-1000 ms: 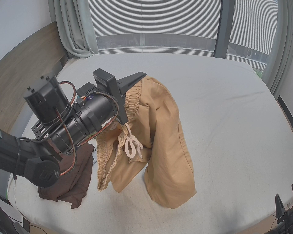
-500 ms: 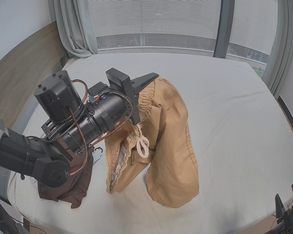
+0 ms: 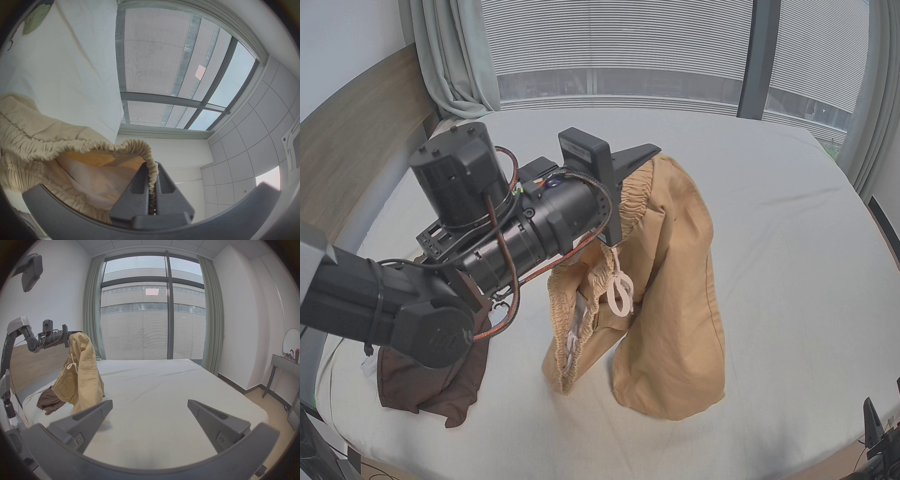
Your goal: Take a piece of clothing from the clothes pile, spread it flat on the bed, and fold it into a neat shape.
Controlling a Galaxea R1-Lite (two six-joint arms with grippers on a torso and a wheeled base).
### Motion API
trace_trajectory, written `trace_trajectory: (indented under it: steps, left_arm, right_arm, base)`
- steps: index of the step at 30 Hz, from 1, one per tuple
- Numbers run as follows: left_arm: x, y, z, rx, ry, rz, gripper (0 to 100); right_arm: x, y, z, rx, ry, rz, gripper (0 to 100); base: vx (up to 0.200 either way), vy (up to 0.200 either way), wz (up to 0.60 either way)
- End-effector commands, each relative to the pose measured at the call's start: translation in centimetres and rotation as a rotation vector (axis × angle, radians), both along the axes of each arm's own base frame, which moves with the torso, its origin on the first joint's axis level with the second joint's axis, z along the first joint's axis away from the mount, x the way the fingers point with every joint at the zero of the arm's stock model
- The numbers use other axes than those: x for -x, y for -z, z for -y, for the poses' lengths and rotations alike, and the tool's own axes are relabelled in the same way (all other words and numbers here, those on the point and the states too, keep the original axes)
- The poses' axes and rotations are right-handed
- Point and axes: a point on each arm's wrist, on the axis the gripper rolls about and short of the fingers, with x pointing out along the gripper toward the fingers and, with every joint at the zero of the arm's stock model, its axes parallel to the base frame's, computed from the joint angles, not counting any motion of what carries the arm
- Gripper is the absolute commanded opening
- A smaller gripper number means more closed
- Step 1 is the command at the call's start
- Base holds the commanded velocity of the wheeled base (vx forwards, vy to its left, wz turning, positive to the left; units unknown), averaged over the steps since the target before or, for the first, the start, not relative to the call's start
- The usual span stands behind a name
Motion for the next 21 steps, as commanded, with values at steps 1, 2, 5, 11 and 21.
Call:
trace_trajectory:
  steps: [1,2,5,11,21]
  left_arm:
    - [-0.3,-1.2,1.5,0.023,0.031,-0.011,0]
    - [-0.3,-1.4,1.7,0.029,0.037,-0.014,0]
    - [-0.2,-2.2,2.1,0.042,0.05,-0.01,0]
    - [1.2,-3.0,3.5,0.058,0.11,-0.037,0]
    - [1.7,-4.1,3.6,0.131,0.15,-0.093,0]
  right_arm:
    - [0.0,0.5,0.0,0.0,-0.001,0.001,100]
    - [0.0,0.5,0.0,0.001,-0.001,-0.001,100]
    - [0.0,0.5,0.0,0.001,-0.001,-0.001,100]
    - [0.0,0.5,0.0,0.001,0.0,0.001,100]
    - [0.0,0.5,0.0,0.001,-0.001,-0.001,100]
  base:
    - [0.0,0.0,0.0]
    - [0.0,0.0,0.0]
    - [0.0,0.0,0.0]
    - [0.0,0.0,0.0]
    - [0.0,0.0,0.0]
